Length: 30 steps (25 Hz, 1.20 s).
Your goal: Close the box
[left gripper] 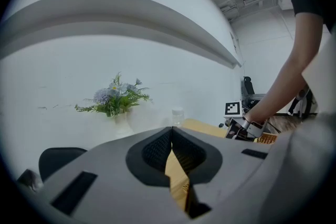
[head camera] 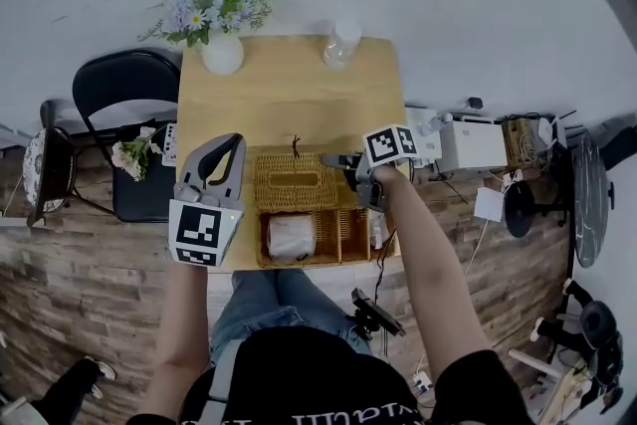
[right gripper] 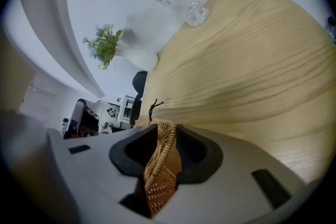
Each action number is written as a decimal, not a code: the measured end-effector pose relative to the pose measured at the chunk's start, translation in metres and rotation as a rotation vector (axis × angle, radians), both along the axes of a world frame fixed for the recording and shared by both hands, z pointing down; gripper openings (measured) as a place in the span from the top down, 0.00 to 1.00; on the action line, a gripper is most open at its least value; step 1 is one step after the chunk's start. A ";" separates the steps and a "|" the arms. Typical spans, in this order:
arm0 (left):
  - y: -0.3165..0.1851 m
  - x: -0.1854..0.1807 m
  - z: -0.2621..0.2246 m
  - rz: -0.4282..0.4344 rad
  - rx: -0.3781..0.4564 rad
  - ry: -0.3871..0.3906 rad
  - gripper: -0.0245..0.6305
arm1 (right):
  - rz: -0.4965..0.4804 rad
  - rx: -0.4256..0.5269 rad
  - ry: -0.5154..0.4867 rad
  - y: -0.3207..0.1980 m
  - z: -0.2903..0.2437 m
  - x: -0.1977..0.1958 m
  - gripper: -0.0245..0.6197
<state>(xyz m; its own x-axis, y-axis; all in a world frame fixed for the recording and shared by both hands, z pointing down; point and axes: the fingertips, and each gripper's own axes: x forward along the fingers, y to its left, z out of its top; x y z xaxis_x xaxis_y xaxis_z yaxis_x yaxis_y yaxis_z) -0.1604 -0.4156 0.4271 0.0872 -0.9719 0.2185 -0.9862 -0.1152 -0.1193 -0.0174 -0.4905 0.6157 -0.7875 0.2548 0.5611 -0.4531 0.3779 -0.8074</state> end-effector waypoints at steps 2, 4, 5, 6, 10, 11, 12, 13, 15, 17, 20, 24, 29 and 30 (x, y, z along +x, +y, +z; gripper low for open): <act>-0.001 -0.003 0.000 -0.021 0.001 0.009 0.94 | -0.016 0.018 -0.017 -0.001 0.000 -0.001 0.78; -0.001 -0.005 -0.001 -0.039 0.003 0.010 0.94 | -0.042 0.048 -0.040 -0.001 -0.004 -0.002 0.78; 0.000 -0.005 -0.001 -0.049 0.005 0.009 0.94 | -0.054 0.065 -0.052 -0.001 -0.006 -0.002 0.78; 0.001 -0.006 -0.002 -0.058 0.006 0.009 0.94 | -0.063 0.079 -0.062 -0.001 -0.009 -0.002 0.78; 0.005 -0.007 -0.003 -0.089 0.013 -0.003 0.94 | -0.070 0.112 -0.091 -0.004 -0.016 -0.001 0.78; 0.007 -0.008 -0.003 -0.095 0.013 -0.011 0.94 | -0.070 0.122 -0.096 -0.005 -0.017 -0.001 0.79; 0.009 -0.008 -0.003 -0.102 0.013 -0.018 0.94 | -0.072 0.134 -0.101 -0.004 -0.019 -0.002 0.79; 0.011 -0.008 -0.003 -0.110 0.014 -0.020 0.94 | -0.077 0.150 -0.105 -0.004 -0.021 -0.002 0.79; 0.015 -0.008 -0.004 -0.122 0.018 -0.016 0.94 | -0.090 0.188 -0.112 -0.002 -0.026 -0.002 0.79; 0.017 -0.007 -0.006 -0.125 0.026 -0.015 0.94 | -0.102 0.242 -0.118 -0.002 -0.035 -0.001 0.79; 0.020 -0.002 -0.011 -0.114 0.039 -0.021 0.94 | -0.121 0.357 -0.127 -0.002 -0.053 -0.001 0.79; 0.027 0.005 -0.018 -0.086 0.051 -0.024 0.94 | -0.153 0.528 -0.116 0.005 -0.073 0.000 0.79; 0.036 0.019 -0.038 -0.028 0.094 -0.056 0.94 | -0.172 0.691 -0.077 0.018 -0.100 0.005 0.79; 0.039 0.021 -0.042 -0.018 0.100 -0.058 0.94 | -0.174 0.717 -0.062 0.021 -0.104 0.007 0.79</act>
